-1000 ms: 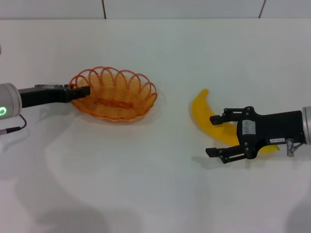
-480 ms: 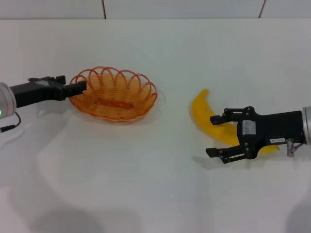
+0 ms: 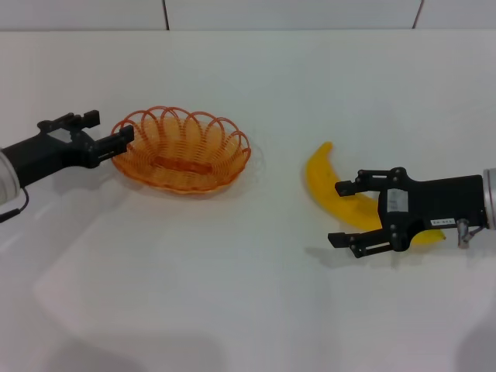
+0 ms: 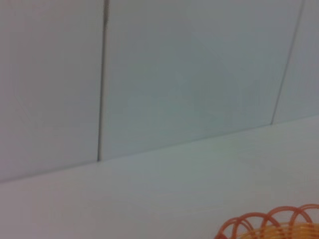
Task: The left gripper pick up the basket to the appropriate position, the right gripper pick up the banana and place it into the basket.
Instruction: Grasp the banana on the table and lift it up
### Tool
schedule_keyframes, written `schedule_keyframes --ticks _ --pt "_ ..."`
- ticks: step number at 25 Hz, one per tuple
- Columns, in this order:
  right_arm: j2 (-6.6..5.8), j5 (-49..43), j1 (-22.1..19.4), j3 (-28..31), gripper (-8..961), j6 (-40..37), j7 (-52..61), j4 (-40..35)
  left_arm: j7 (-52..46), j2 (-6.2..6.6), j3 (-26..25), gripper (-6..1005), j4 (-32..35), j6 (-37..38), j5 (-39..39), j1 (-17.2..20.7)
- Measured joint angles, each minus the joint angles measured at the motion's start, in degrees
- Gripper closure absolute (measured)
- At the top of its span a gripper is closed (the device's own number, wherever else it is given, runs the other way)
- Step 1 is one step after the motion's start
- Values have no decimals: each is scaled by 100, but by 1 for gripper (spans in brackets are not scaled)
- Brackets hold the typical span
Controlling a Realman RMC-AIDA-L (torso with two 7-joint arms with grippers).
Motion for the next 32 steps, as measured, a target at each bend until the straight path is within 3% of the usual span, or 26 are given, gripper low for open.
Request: schedule_keyframes --ticks 9,16,22,26,32 --pt "8 388 -14 7 64 -228 24 -17 1468 18 -11 243 -342 709 -712 479" --pt "26 571 -36 -37 65 -106 315 -106 2060 42 0 243 -505 1103 -678 826" --pt "50 548 -72 -93 65 -44 693 -519 2111 42 0 243 -514 1118 -668 889" --pt "52 539 -104 -565 65 264 1236 -923 2120 41 0 243 -519 1109 -668 891" --pt "49 401 -288 -1752 66 749 2270 -1782 2122 41 0 243 -523 1064 -663 894"
